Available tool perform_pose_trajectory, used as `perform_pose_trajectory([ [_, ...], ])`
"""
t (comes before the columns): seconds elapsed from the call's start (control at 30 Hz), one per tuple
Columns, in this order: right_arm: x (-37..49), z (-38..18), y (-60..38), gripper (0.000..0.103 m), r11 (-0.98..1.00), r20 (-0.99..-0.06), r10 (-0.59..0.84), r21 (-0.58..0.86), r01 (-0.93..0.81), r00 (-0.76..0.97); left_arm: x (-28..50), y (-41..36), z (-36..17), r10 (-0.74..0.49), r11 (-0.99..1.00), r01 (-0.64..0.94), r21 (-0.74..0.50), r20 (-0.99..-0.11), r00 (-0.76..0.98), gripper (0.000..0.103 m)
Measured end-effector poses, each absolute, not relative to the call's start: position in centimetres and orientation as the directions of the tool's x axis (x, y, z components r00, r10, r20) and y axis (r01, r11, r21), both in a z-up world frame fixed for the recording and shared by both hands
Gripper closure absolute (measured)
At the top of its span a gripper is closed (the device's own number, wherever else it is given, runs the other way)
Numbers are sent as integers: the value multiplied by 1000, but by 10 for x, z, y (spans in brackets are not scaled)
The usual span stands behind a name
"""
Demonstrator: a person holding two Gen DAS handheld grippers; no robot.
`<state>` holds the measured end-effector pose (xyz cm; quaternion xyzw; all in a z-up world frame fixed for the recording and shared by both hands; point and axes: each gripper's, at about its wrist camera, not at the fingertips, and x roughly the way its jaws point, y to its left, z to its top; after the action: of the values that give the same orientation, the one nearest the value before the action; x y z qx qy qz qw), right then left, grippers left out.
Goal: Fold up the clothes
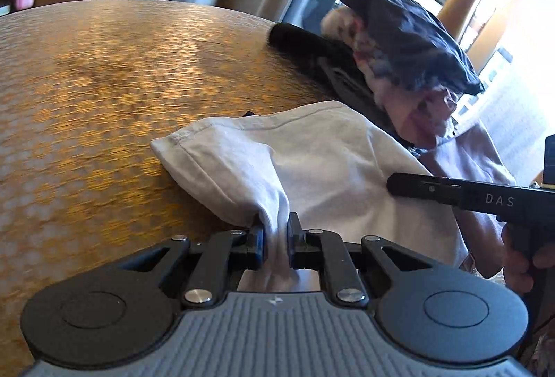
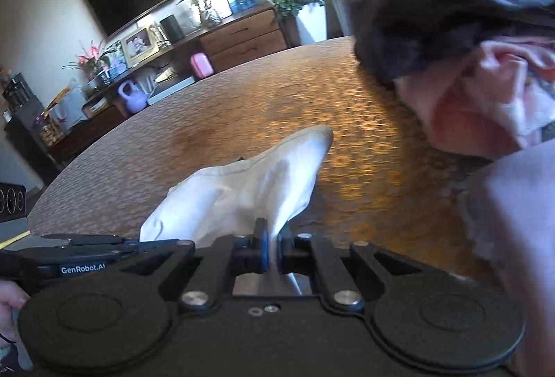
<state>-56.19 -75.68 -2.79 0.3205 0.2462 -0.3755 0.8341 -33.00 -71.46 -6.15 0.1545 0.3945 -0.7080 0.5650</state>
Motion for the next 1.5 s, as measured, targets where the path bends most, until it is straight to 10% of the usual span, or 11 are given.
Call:
perform_pose_trajectory([
  [0.33, -608, -63, -774, 0, 469, -691, -463, 340, 815, 555, -370, -738, -73, -635, -155, 918, -365, -676, -375, 89],
  [0.43, -612, -66, -771, 0, 476, -686, -468, 335, 813, 557, -359, -729, -64, -627, -161, 929, -334, -692, -358, 70],
  [0.53, -618, -54, -764, 0, 499, -647, -508, 317, 806, 569, -350, -708, -46, -692, -192, 949, -250, -651, -312, 26],
  [1.5, -598, -67, -717, 0, 658, -657, -481, 168, 735, 580, -394, -687, -66, -589, -526, 837, -151, -645, -486, 24],
])
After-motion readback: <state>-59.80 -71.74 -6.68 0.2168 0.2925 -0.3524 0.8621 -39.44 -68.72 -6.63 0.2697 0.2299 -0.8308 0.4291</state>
